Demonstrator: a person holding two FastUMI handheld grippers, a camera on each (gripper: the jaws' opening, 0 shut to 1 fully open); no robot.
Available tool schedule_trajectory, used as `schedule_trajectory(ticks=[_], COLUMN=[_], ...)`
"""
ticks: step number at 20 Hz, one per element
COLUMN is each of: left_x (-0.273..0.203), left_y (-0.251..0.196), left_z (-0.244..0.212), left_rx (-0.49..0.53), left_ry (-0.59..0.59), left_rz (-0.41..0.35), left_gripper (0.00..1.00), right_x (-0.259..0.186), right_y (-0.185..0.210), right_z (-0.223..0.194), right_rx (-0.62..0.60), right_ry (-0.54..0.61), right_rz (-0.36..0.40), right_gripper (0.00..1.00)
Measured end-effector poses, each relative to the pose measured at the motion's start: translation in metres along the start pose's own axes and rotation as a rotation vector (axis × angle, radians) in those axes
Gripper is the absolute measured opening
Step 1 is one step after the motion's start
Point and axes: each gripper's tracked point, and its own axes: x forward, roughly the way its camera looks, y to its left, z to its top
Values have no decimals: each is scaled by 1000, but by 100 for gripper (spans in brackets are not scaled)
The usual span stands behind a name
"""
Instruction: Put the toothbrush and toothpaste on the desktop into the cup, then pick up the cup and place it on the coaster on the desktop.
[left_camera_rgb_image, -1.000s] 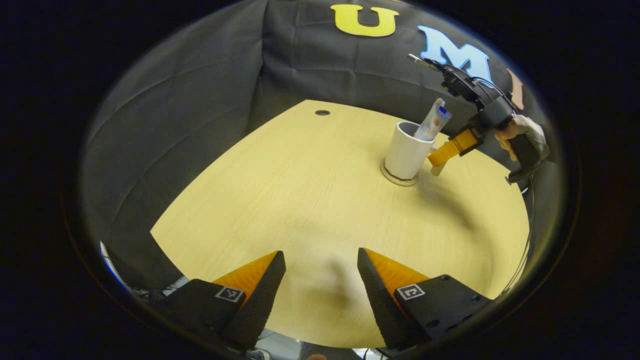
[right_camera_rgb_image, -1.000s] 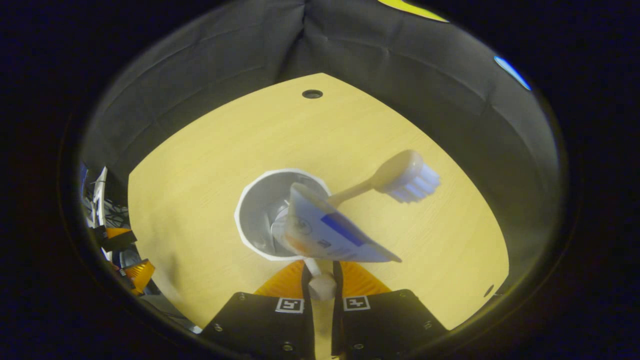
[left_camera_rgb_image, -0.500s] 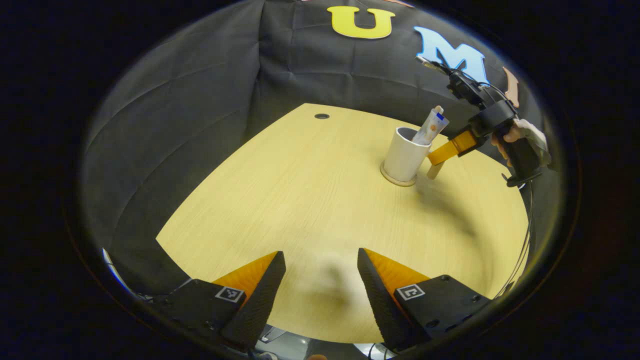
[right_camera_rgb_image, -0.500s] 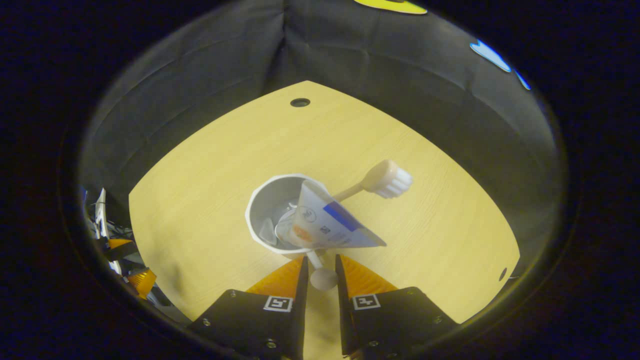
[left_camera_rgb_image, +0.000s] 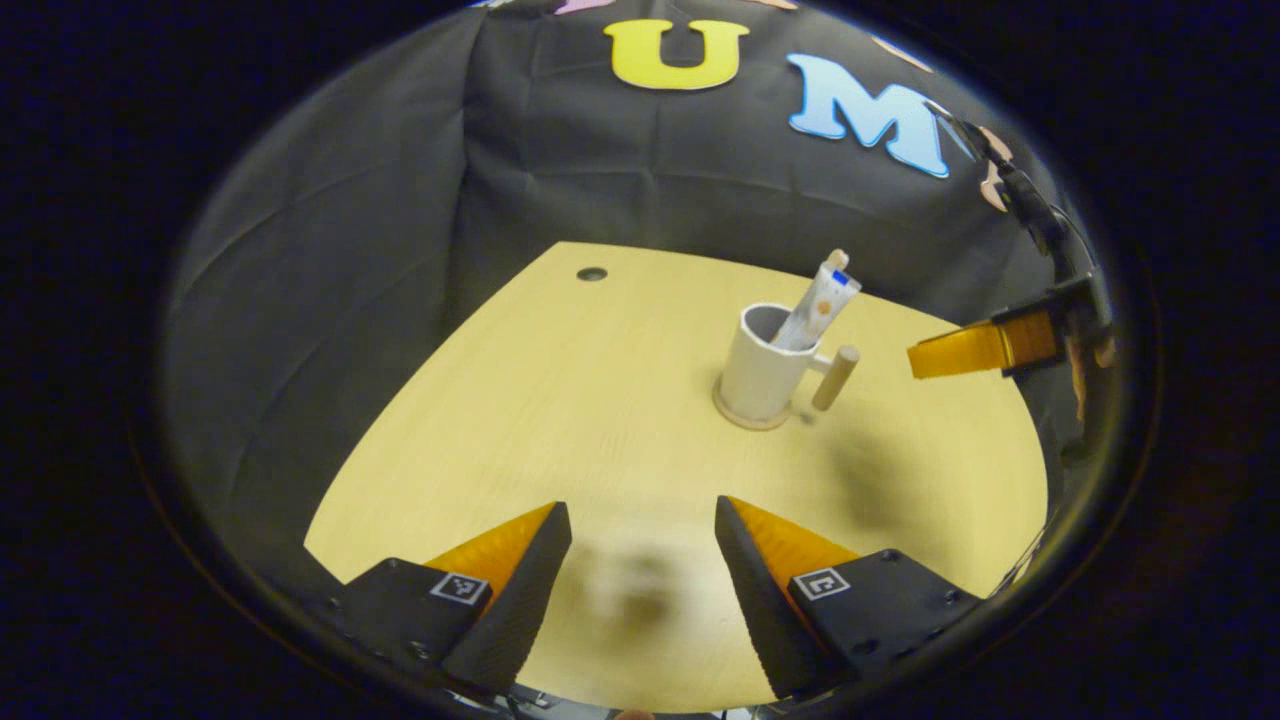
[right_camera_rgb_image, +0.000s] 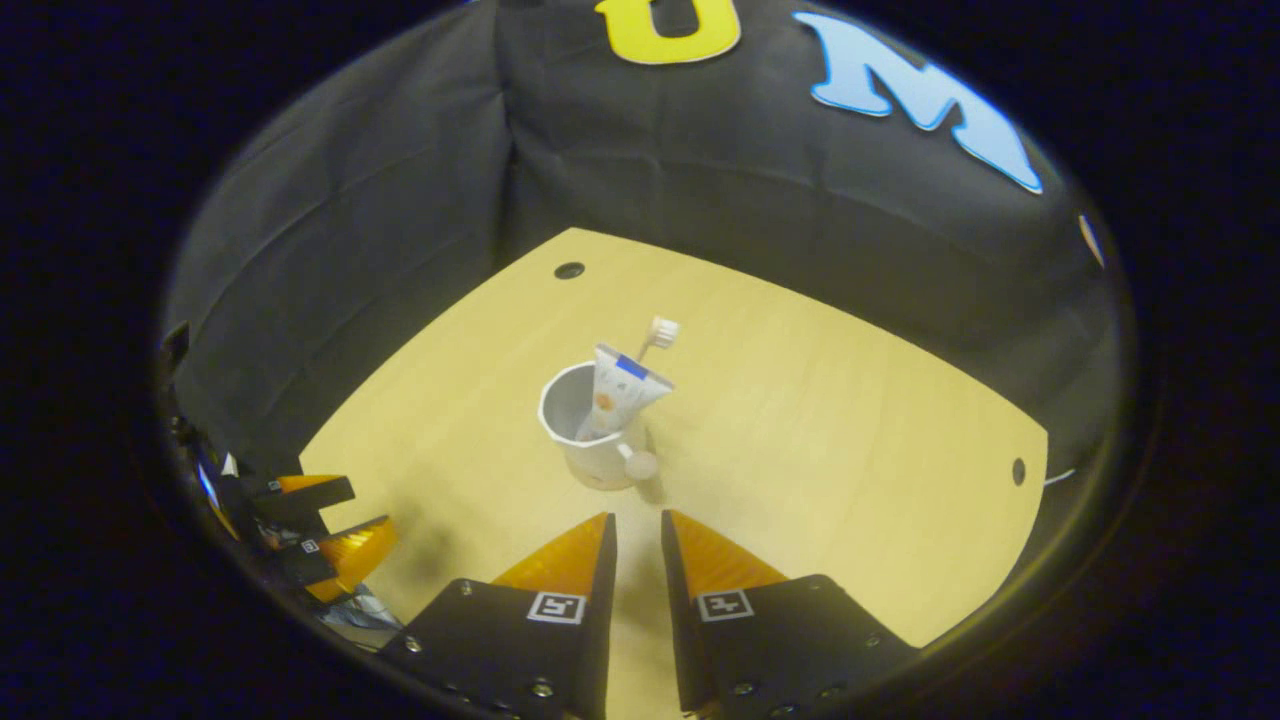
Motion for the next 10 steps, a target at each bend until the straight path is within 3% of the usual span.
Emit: schedule_trajectory(ticks=[7, 10], left_x=[-30, -56], left_y=[-82, -114], left_z=[135, 174], left_rx=[116, 118], left_ry=[-285, -381], left_rz=[-117, -158], left_gripper=[94, 94], right_x=[-102, -142], right_y=[-55, -61], right_z=[33, 55], right_rx=[146, 152], right_ry=[-303, -439], right_rz=[-228, -286], right_gripper=[27, 27])
